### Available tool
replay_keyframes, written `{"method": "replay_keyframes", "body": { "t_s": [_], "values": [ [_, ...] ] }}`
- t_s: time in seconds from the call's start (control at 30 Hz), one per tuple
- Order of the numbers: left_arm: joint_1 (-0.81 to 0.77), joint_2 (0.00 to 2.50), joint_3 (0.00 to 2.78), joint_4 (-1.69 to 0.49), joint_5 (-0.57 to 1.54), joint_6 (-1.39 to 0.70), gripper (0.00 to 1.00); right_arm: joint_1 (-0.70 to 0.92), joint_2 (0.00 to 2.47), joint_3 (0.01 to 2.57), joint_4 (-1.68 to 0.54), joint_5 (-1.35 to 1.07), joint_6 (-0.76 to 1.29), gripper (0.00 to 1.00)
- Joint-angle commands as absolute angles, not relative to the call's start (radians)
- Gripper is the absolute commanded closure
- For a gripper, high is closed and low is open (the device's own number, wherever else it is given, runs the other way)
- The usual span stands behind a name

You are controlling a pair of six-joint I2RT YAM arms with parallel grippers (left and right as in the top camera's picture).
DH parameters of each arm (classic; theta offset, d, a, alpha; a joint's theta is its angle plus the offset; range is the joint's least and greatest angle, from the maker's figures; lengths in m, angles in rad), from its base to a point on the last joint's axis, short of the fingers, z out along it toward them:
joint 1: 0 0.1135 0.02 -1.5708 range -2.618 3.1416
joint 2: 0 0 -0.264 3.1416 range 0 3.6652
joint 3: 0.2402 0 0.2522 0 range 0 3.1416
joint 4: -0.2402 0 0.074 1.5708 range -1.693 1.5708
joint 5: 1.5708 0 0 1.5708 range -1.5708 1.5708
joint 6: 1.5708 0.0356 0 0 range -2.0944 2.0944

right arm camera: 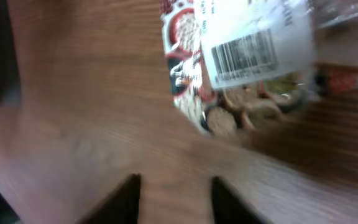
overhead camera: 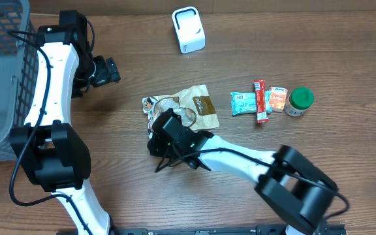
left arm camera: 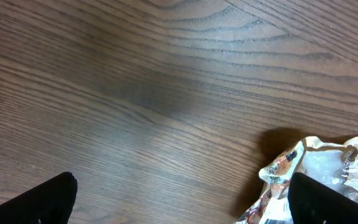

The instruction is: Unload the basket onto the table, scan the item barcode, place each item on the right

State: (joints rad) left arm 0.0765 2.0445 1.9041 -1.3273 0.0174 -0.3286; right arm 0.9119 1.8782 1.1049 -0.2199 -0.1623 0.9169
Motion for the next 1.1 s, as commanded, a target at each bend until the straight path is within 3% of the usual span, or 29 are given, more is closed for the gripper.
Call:
{"method": "replay_keyframes", "body": {
  "t_s": [0.0,0.07,0.13,0.23,0.53,0.83,1.0,1.07],
  "values": [
    [0.078,2.047,1.900,-1.327,0.011,-0.307,0.00,0.851,1.711,1.121,-0.275,-0.207,0.646,0.47],
    [0.078,2.047,1.900,-1.327,0.011,-0.307,0.00,0.819,1.658,1.121,-0.298,-0.194,0.540,0.44],
    [0.078,2.047,1.900,-1.327,0.011,-0.307,0.00,0.785,1.626,1.121,-0.302,-0.192,0.429,0.35],
    [0.078,2.047,1.900,-1.327,0.011,-0.307,0.00,0.720,1.618,1.122,-0.313,-0.192,0.384,0.26],
    [0.078,2.047,1.900,-1.327,0.011,-0.307,0.00,0.596,1.635,1.156,-0.394,-0.119,0.255,0.18],
    [0.078,2.047,1.900,-1.327,0.011,-0.307,0.00,0.569,1.678,1.488,-0.796,-0.043,0.208,0.12],
    [0.078,2.047,1.900,-1.327,0.011,-0.307,0.00,0.578,1.753,1.528,-0.868,-0.043,0.209,0.09],
    [0.078,2.047,1.900,-1.327,0.011,-0.307,0.00,0.577,1.811,1.526,-0.873,-0.041,0.208,0.00]
  ]
}}
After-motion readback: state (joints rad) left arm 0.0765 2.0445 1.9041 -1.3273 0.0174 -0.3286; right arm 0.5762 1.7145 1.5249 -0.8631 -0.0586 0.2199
